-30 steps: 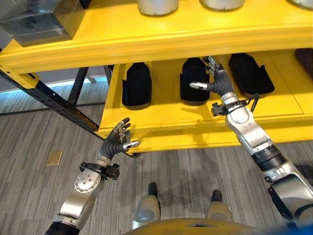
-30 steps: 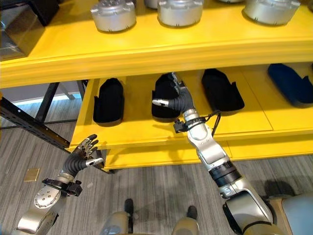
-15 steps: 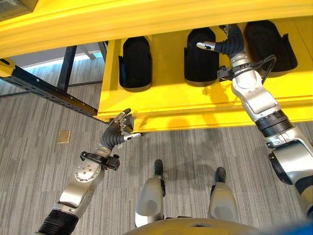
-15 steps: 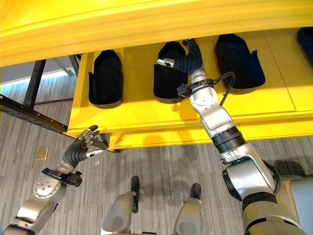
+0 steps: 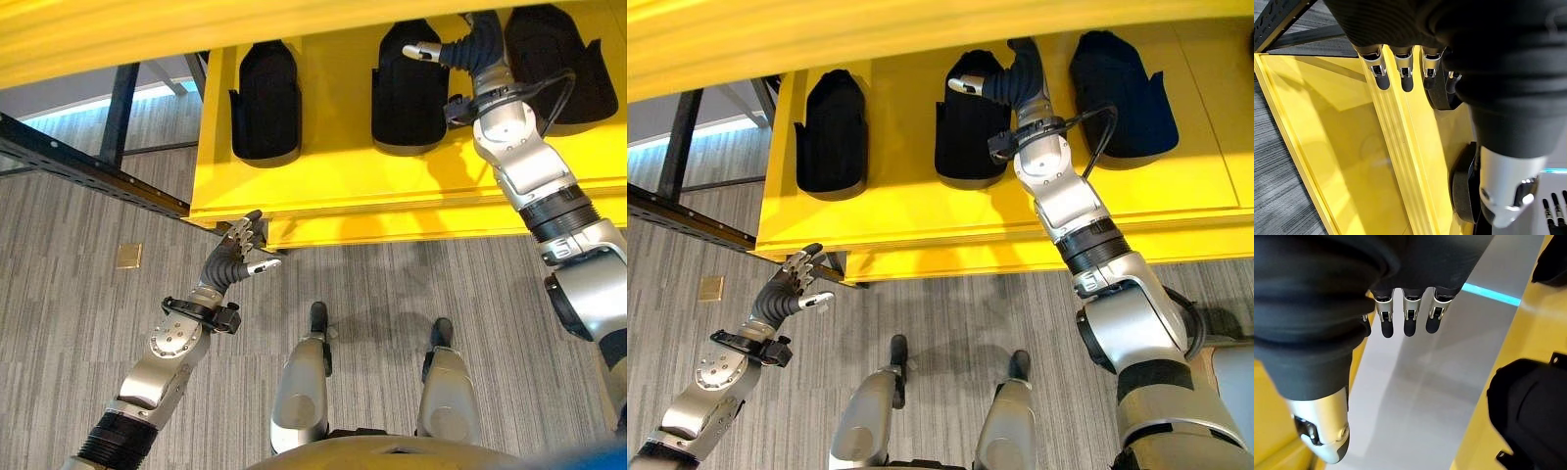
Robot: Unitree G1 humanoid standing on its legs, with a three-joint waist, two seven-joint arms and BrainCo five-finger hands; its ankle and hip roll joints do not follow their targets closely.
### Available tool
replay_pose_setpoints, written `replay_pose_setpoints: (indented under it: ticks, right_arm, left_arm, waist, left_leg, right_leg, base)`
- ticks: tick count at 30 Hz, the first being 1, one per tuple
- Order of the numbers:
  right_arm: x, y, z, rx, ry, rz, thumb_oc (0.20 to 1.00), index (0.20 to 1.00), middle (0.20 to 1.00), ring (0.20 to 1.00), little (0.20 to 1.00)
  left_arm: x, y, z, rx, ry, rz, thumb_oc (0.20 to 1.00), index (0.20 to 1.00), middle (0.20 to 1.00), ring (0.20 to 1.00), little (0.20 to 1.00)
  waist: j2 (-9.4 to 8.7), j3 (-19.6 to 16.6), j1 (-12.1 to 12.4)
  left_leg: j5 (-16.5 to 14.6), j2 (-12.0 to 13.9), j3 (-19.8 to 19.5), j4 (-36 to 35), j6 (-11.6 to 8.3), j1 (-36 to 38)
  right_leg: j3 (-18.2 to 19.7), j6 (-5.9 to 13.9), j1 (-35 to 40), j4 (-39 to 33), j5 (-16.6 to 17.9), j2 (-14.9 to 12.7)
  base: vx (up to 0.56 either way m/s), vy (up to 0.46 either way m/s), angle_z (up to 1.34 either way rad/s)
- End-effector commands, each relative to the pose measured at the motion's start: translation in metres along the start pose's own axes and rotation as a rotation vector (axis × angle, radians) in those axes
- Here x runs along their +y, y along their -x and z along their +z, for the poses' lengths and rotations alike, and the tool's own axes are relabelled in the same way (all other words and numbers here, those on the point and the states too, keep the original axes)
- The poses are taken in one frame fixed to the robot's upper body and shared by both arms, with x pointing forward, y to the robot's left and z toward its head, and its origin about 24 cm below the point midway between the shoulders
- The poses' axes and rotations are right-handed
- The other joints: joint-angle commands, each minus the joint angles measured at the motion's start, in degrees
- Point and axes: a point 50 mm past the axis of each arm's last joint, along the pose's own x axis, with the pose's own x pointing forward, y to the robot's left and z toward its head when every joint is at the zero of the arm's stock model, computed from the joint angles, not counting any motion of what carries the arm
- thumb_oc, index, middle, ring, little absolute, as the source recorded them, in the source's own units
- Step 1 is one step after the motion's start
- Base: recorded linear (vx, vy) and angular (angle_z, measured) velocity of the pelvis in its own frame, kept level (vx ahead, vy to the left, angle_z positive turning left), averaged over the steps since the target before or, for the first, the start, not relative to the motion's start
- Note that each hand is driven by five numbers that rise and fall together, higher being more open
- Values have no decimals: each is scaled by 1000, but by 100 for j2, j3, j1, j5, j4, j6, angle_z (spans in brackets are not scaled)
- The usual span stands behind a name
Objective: Move parts from the plastic box to the shelf.
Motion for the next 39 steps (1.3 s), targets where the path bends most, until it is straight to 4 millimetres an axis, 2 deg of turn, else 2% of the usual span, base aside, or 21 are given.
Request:
replay_pose_setpoints:
  ticks: [1,9,17,39]
  right_arm:
    - [-12,-23,48,-166,33,-37,1000,1000,1000,1000,1000]
    - [-19,-40,49,-104,78,-60,1000,1000,1000,1000,1000]
    - [-26,-48,47,-60,130,-72,1000,1000,1000,1000,1000]
    - [-60,-51,23,78,215,-165,1000,1000,1000,1000,1000]
  left_arm:
    - [6,7,20,-87,-35,-2,1000,1000,1000,1000,1000]
    - [7,6,20,-86,-38,1,1000,1000,1000,1000,1000]
    - [8,4,21,-93,-40,9,1000,1000,1000,1000,1000]
    - [5,-4,25,-132,-31,39,1000,1000,1000,1000,1000]
  waist:
    - [-247,-159,24]
    - [-276,-69,43]
    - [-280,5,58]
    - [-158,212,130]
  left_leg:
    - [30,90,116,219,180,-75]
    - [47,96,130,234,175,-154]
    - [76,96,128,211,171,-234]
    - [122,44,76,195,175,-506]
  right_leg:
    - [1,-127,-119,210,130,-35]
    - [29,-145,-253,277,141,-4]
    - [26,-148,-376,325,145,20]
    - [4,-163,-687,485,89,15]
  base:
    - [0,0,0]
    - [0,0,0]
    - [0,0,0]
    - [0,0,0]
